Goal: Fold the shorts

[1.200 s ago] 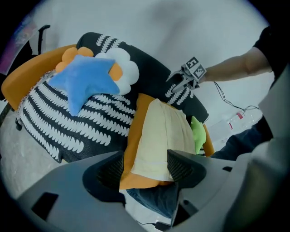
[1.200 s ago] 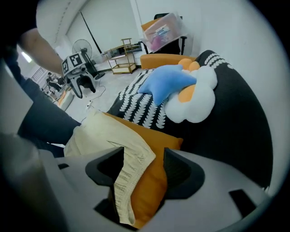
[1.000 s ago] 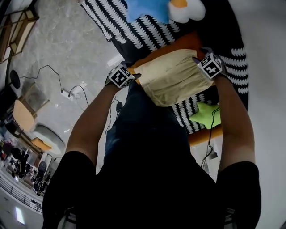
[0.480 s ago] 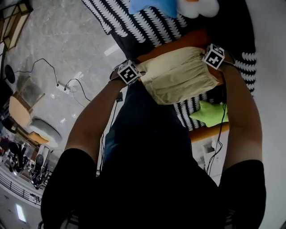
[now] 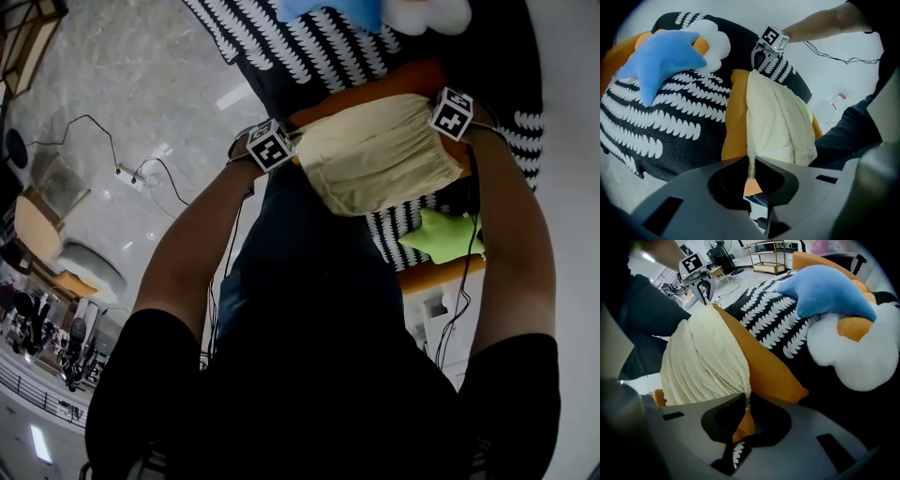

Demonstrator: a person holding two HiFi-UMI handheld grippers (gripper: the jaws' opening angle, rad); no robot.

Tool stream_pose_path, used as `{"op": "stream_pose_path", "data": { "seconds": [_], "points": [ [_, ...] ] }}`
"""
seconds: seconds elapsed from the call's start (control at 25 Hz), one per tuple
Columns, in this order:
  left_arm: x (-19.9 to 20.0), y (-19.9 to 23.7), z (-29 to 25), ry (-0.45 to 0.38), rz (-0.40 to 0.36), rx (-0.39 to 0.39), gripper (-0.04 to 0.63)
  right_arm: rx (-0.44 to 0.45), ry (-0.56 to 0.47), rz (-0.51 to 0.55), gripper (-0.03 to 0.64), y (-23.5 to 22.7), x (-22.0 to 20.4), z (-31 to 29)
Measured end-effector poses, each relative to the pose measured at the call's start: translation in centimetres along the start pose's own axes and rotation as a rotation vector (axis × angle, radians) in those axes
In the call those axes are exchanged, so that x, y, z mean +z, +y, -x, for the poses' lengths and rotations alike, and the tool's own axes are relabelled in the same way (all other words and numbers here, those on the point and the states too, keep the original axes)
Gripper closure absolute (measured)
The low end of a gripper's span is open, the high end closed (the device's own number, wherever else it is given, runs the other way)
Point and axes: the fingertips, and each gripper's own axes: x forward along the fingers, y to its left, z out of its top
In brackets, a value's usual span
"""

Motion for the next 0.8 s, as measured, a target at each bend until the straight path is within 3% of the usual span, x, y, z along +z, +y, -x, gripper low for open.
{"op": "stream_pose_path", "data": {
  "seconds": [0.28,0.52,0.8],
  "points": [
    [1.7,2.4,3.0,-0.057,0.011,0.064,0.557,-0.101,-0.027,0.043,0.583,-3.6,1.5,3.9],
    [3.4,6.9,6.7,-0.126,0.056,0.195,0.558,-0.207,-0.058,0.059,0.583,-7.0,2.0,5.7],
    [4.2,6.0,9.6,-0.18,-0.012,0.295,0.565,-0.301,-0.145,0.099,0.583,-7.6,2.9,7.8]
  ]
}}
